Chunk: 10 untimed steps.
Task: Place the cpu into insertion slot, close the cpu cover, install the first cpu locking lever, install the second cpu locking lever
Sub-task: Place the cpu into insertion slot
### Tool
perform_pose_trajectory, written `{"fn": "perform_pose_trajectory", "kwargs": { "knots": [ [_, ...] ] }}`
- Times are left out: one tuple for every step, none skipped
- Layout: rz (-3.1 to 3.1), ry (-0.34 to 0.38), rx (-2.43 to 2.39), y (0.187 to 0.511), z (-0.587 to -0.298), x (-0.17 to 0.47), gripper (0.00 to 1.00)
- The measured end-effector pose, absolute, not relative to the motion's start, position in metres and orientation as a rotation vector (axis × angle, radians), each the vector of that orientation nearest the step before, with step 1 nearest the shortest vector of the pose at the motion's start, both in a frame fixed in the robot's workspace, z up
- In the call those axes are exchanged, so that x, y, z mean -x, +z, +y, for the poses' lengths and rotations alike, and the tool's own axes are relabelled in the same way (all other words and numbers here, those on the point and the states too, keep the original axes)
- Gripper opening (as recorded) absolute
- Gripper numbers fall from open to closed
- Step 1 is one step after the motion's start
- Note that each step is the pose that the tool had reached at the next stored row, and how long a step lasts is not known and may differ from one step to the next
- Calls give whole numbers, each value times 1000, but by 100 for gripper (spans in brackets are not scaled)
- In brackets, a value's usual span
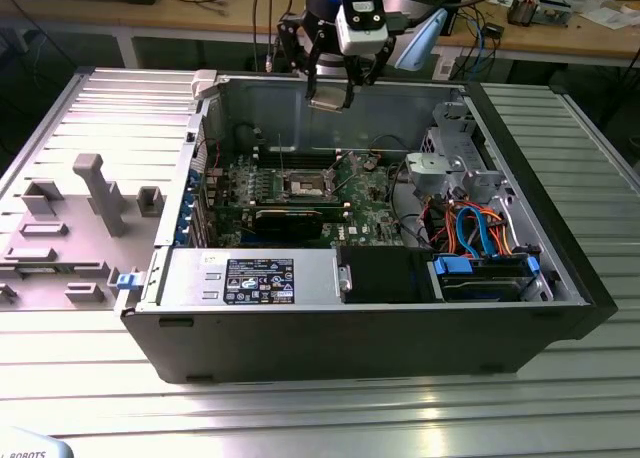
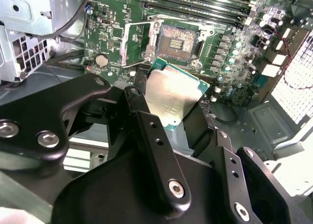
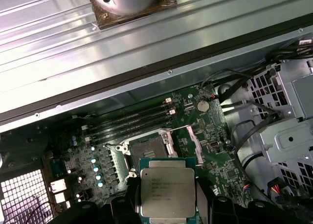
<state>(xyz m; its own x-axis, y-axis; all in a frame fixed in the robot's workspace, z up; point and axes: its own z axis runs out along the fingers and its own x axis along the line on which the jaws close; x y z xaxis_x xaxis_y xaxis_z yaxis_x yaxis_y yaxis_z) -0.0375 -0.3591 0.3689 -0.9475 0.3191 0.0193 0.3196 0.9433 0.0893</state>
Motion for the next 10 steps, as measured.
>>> {"fn": "perform_pose_trajectory", "kwargs": {
  "knots": [
    [-3087, -144, 548, 369, -359, 37, 55],
    [-3084, -144, 567, 369, -359, 37, 55],
    [-3081, -144, 587, 369, -359, 37, 55],
    [-3077, -144, 610, 369, -359, 37, 55],
    [-3076, -144, 617, 369, -359, 37, 55],
    [-3075, -144, 619, 369, -359, 37, 55],
    [-3075, -144, 619, 369, -359, 37, 55],
    [-3075, -144, 620, 369, -359, 37, 55],
    [-3075, -144, 620, 369, -359, 37, 55],
    [-3075, -144, 620, 369, -359, 37, 55]
  ]
}}
